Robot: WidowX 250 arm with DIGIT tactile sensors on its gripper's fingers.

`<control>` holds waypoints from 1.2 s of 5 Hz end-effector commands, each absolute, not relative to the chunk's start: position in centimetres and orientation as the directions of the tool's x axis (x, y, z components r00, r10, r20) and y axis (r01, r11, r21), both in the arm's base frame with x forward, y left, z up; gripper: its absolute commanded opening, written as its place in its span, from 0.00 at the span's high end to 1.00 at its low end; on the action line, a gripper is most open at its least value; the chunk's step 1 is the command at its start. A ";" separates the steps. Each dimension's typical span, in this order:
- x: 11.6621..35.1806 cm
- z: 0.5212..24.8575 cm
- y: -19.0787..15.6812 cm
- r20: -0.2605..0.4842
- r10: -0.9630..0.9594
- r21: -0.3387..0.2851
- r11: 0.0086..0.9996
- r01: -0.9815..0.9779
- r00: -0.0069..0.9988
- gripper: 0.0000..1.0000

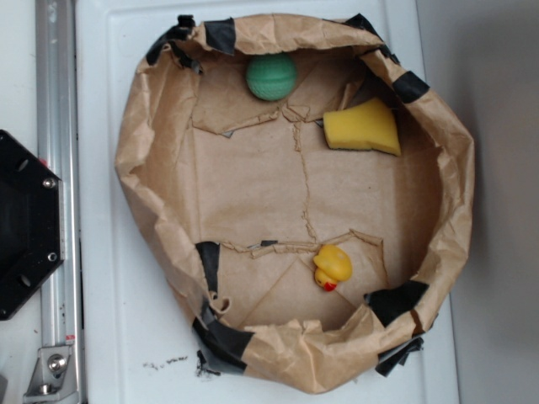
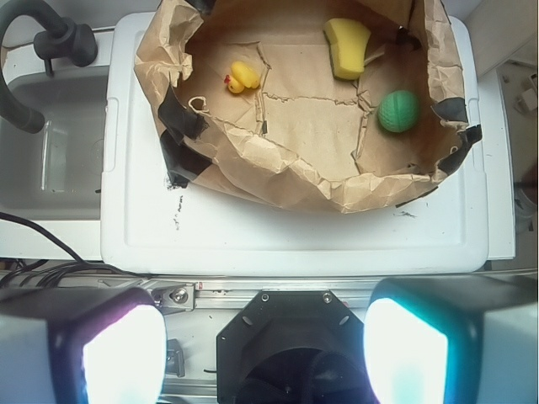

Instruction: Grab the green sponge.

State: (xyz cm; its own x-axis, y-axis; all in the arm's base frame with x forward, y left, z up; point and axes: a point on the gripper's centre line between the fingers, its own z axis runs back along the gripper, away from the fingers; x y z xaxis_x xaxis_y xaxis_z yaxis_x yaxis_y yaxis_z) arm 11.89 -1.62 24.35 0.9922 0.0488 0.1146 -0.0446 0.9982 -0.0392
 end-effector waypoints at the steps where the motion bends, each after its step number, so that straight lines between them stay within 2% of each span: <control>1: 11.9 24.3 -1.6 0.115 0.049 -0.039 0.998 -0.045 0.992 0.00; 2: 16.9 19.6 0.4 0.174 0.053 0.034 0.998 -0.060 0.983 0.00; 3: 21.8 16.2 0.9 0.178 0.073 0.077 0.993 -0.088 0.981 0.00; 4: 26.8 13.3 2.7 0.180 0.137 0.093 0.983 -0.156 0.974 0.00; 5: 30.2 10.1 5.9 0.135 0.162 0.135 0.974 -0.181 0.977 0.00; 6: 32.1 6.6 6.8 0.060 0.116 0.172 0.977 -0.125 0.991 0.00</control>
State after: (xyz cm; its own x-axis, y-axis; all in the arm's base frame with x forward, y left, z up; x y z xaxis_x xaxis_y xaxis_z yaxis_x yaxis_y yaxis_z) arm 31.16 5.70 4.94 0.9941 0.1082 -0.0089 -0.1052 0.9801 0.1684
